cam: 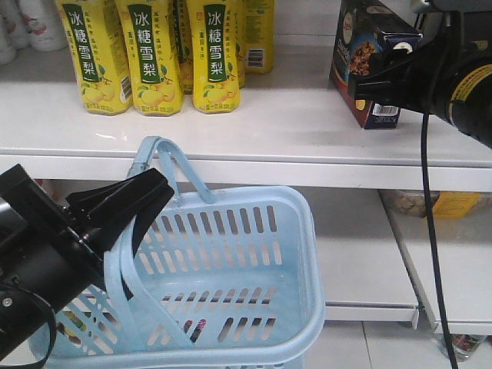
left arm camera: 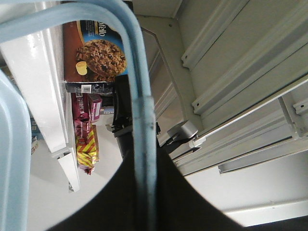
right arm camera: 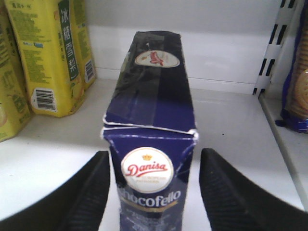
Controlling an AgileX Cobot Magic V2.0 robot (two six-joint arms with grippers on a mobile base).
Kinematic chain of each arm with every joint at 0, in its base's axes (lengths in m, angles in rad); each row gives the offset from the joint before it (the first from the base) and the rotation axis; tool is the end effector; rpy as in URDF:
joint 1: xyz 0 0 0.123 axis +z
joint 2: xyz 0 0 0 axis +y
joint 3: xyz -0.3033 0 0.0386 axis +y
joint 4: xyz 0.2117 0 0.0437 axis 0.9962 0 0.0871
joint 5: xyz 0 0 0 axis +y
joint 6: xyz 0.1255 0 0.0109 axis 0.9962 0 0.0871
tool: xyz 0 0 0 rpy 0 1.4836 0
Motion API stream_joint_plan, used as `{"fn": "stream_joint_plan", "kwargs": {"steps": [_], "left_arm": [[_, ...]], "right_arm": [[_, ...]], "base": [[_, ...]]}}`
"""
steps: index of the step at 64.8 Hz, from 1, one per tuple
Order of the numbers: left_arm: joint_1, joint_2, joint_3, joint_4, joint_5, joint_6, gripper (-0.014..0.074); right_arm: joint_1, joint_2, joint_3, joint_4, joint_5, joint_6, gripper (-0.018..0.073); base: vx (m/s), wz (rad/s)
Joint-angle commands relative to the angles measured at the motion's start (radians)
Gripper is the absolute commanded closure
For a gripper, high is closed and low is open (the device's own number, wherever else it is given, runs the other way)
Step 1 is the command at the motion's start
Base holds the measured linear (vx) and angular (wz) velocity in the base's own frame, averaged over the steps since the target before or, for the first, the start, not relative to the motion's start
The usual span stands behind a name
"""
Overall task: Left arm holds basket, right arm returns cookies
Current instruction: 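Lower the Chocofello box onto the upper shelf beside the yellow drink cartons, then open the right gripper and withdraw it from the standing box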
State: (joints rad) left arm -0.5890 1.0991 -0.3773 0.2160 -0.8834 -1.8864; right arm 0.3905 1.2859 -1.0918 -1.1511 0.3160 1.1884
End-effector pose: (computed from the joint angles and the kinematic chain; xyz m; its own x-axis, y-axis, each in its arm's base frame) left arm 0.1590 -0.1313 0.3328 -0.7055 -0.6961 0.1331 0.0722 -0.2573 -0.9636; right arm 0.2774 0.0755 0.3983 -0.2251 -0.0341 -0.9737 -0.0975 0.9952 -0.0123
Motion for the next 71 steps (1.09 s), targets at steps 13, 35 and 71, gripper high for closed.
{"fn": "stream_joint_plan", "kwargs": {"steps": [13, 35, 71], "left_arm": [[0.012, -0.018, -0.034, -0.084, -0.092, 0.034, 0.0596], [0.012, -0.018, -0.034, -0.084, -0.092, 0.034, 0.0596], [0.012, -0.018, -0.034, -0.084, -0.092, 0.034, 0.0596]], "right_arm": [[-0.003, -0.098, -0.023, -0.015, 0.064, -0.003, 0.0224], [-0.003, -0.225, -0.023, 0.057, 0.182, -0.007, 0.0506], [-0.003, -0.447, -0.023, 0.412, 0.384, -0.402, 0.0565]], "base": [[0.00, 0.00], [0.00, 0.00], [0.00, 0.00]]}}
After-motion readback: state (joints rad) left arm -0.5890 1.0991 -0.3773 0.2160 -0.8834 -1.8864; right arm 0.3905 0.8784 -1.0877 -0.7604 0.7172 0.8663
